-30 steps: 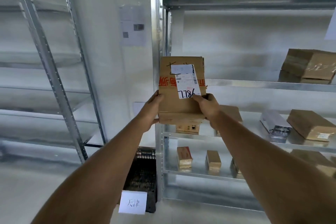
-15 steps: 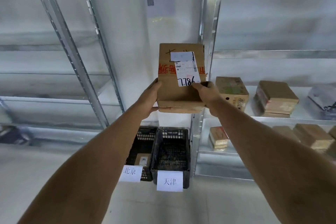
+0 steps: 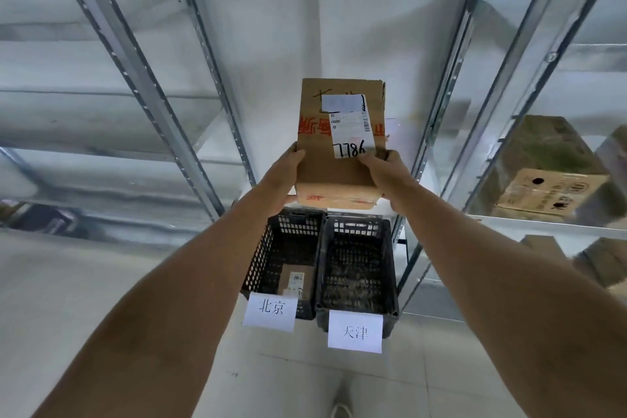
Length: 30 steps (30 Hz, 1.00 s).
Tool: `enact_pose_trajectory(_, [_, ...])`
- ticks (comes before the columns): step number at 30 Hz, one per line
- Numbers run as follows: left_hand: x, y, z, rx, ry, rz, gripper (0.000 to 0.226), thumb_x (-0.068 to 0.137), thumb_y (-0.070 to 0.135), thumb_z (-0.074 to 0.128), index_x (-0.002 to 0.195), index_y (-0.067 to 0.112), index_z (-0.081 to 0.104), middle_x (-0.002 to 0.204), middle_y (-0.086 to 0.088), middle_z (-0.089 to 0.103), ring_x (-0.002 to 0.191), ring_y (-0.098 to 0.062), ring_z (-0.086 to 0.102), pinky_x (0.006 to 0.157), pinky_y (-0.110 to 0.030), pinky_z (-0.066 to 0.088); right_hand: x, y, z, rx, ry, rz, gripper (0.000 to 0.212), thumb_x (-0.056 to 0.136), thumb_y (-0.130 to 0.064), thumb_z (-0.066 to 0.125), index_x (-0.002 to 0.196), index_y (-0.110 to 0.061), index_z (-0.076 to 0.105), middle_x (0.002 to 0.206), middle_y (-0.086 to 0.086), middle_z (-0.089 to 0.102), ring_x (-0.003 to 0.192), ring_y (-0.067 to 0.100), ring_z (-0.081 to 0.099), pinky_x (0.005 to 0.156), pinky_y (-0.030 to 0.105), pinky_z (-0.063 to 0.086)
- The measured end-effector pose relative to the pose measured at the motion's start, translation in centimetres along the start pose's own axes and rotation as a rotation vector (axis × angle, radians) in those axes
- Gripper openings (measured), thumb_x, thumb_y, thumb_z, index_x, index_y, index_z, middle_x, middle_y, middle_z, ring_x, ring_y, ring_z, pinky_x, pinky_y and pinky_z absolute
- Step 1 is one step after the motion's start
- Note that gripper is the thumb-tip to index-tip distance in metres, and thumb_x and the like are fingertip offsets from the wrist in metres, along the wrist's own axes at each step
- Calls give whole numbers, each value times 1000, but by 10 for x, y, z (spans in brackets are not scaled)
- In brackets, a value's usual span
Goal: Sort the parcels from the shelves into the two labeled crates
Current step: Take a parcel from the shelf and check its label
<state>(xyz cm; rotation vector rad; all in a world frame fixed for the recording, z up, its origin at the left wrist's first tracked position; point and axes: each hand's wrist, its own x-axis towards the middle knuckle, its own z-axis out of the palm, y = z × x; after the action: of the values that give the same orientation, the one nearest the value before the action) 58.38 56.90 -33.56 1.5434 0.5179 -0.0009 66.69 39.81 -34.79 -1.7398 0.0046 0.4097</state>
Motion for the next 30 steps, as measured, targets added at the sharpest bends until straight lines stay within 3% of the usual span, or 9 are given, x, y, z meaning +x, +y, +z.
enact_pose_trajectory(4, [61,-7,-24,-18,3,-43,29,110,28,27,124,40,50,106,13,63,98,-10,60,93,-42,45,58,6,34,-6,-17,51,51,97,-30,61,138,-10,38,124,6,58,109,21,58,75,30,49])
enact_pose_trajectory(10, [142,-29,-65,-21,-22,-157,25,109,32,29,117,46,49,108,5,65,100,-18,63,99,-47,47,130,22,88,-38,-6,150,52,96,-30,61,139,-11,39,127,7,59,112,24,59,90,38,51])
enact_pose_trajectory(15, [220,-77,-114,6,-49,-247,32,108,34,31,132,43,49,122,2,65,110,-21,63,104,-52,47,185,59,149,-61,43,244,51,99,-30,59,140,-10,36,127,6,55,110,23,55,87,36,46])
enact_pose_trajectory(19, [281,-139,-154,-2,-62,-312,29,108,34,32,131,45,47,121,4,64,111,-21,61,105,-52,46,232,110,205,-63,69,322,50,99,-29,58,140,-10,35,124,6,54,107,23,54,86,37,46])
enact_pose_trajectory(22, [322,-198,-177,-10,-64,-347,36,107,37,34,141,44,44,130,4,62,116,-20,60,105,-51,44,264,162,242,-71,65,371,51,99,-30,59,140,-11,35,124,6,54,107,23,56,88,39,49])
enact_pose_trajectory(26, [373,-289,-195,-24,-84,-369,33,108,36,33,136,48,45,123,12,63,118,-16,57,107,-50,39,309,251,282,-54,53,397,56,98,-32,59,144,-13,33,126,4,56,110,23,57,99,43,50])
enact_pose_trajectory(30, [434,-398,-198,-32,-91,-342,38,108,34,31,143,46,43,132,8,61,123,-17,55,112,-54,37,364,360,312,-66,60,373,62,97,-34,60,147,-12,31,129,3,56,114,23,57,103,45,49])
